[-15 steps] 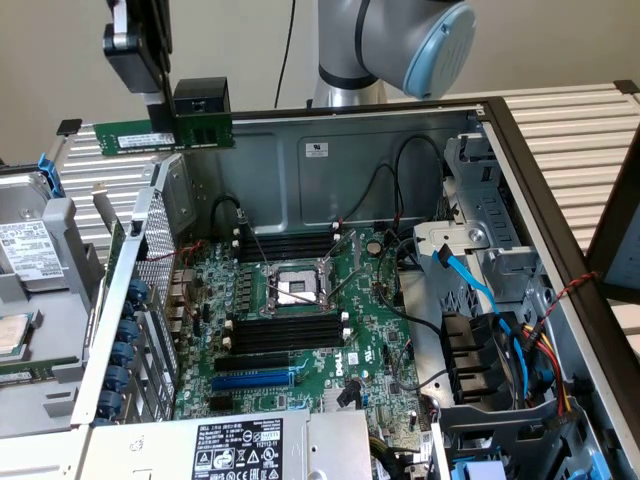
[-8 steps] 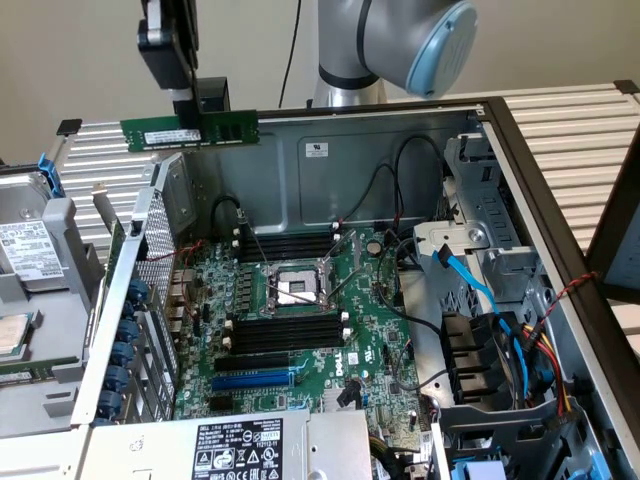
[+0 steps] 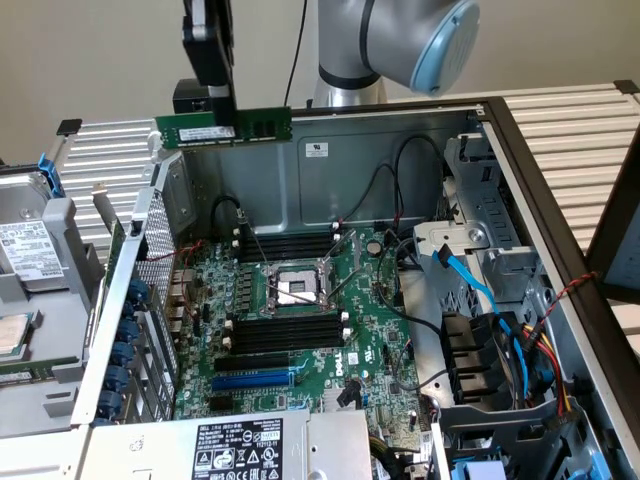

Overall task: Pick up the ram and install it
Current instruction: 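Pick up the ram and move it above insertion slot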

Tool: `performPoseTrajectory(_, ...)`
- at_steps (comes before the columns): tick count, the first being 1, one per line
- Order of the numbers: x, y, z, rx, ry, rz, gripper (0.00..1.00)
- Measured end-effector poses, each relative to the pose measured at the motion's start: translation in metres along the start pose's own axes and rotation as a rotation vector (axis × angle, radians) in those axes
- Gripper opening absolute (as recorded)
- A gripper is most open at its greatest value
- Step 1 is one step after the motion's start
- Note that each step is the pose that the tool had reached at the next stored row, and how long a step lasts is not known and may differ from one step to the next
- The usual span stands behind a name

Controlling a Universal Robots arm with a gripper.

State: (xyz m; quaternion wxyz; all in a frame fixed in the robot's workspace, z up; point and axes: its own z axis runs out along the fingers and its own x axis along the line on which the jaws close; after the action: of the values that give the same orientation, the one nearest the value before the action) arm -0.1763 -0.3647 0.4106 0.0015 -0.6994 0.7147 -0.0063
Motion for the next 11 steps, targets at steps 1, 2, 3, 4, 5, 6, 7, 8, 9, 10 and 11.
performPoseTrajectory(1, 0.0, -0.004, 0.0001, 0.0, 0.0, 0.0, 0.12)
performPoseTrajectory(2, 0.0, -0.0082, 0.0001, 0.0, -0.0001, 0.0, 0.12)
performPoseTrajectory(3, 0.0, -0.0117, 0.0002, 0.0001, -0.0001, 0.0, 0.12)
performPoseTrajectory(4, 0.0, -0.0155, 0.0002, 0.0, 0.0, 0.0, 0.12)
performPoseTrajectory(5, 0.001, -0.019, 0.0002, -0.0001, 0.0, 0.0, 0.12)
performPoseTrajectory(6, 0.002, -0.022, 0.0004, 0.0, 0.0, 0.0, 0.12)
performPoseTrajectory(7, 0.003, -0.025, 0.0004, 0.0, -0.0001, 0.0, 0.12)
performPoseTrajectory(8, 0.003, -0.027, 0.0005, 0.0002, -0.0001, 0.0, 0.12)
performPoseTrajectory(9, 0.003, -0.0272, 0.0005, 0.0, 0.0001, 0.0, 0.12)
performPoseTrajectory(10, 0.003, -0.0272, 0.0005, 0.0, 0.0001, 0.0, 0.12)
performPoseTrajectory(11, 0.003, -0.0273, 0.0005, 0.0, 0.0001, 0.0, 0.12)
